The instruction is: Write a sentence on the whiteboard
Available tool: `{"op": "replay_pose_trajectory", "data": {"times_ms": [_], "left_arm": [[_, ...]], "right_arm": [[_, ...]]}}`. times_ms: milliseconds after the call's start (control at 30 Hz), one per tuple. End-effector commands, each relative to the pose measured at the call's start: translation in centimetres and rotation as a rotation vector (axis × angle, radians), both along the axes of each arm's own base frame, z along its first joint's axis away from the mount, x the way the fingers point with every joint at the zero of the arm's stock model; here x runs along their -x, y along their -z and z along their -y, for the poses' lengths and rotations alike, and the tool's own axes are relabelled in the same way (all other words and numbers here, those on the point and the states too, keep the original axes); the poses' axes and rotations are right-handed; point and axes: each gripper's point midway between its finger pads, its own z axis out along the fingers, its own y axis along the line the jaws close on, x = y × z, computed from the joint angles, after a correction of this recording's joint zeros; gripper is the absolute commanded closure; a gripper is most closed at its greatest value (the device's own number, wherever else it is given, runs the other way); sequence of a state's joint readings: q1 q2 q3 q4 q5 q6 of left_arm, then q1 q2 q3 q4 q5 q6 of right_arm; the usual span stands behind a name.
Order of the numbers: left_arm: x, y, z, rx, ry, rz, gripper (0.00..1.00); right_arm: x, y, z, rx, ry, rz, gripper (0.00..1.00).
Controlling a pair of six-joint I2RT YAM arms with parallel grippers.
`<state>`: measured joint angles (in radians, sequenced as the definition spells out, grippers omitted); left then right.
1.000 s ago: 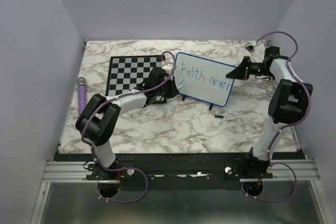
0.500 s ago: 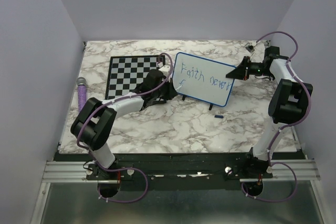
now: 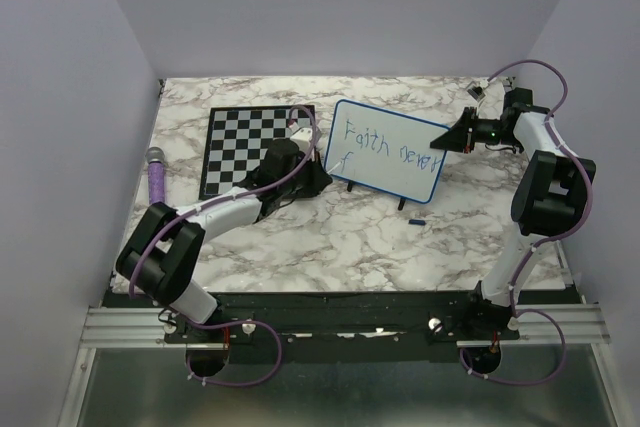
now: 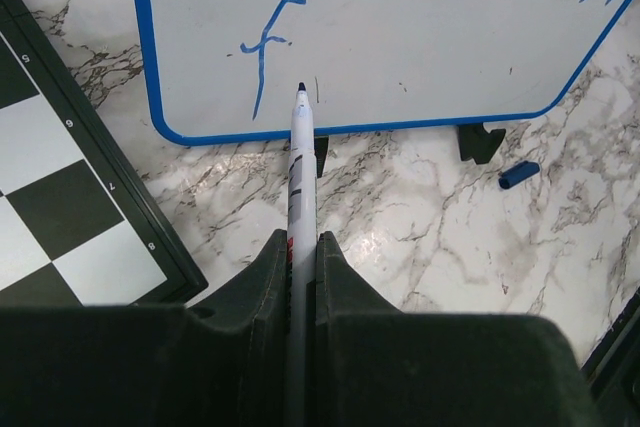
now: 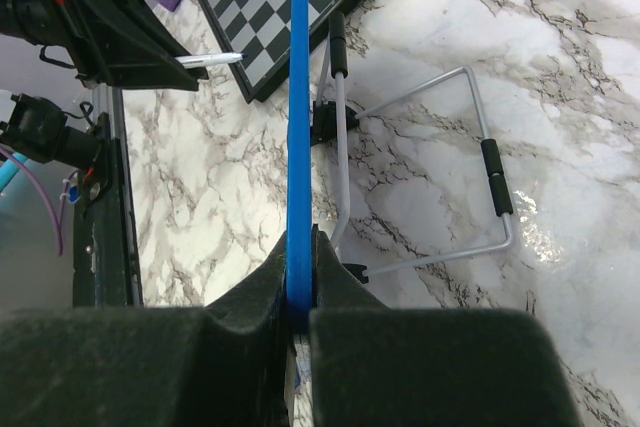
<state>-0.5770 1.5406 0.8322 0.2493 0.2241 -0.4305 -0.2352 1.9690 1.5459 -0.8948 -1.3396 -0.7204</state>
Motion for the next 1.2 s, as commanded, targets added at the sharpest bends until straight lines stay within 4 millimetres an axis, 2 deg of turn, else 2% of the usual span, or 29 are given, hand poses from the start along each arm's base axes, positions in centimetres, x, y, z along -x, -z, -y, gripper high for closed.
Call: {"op": "replay_pose_trajectory", "data": {"times_ms": [0,633,1167], "left_arm": [[-0.1,-1.2,-0.4,0.034,-0.017,0.05,1.0],[0.4,-0.1,-0.5,0.073,-0.034,0.054,1.0],[0.7,1.4,1.1,0.066,-0.004,0.029,1.0]], "right_arm": [[-0.5,-0.7,0.1,0.023,-0.008,0.057,0.99],[-0.6,-0.2,0.1,0.023,-0.008,0.049,0.99],[-0.5,-0.4,0.1,0.023,-0.009,0.054,0.99]]}}
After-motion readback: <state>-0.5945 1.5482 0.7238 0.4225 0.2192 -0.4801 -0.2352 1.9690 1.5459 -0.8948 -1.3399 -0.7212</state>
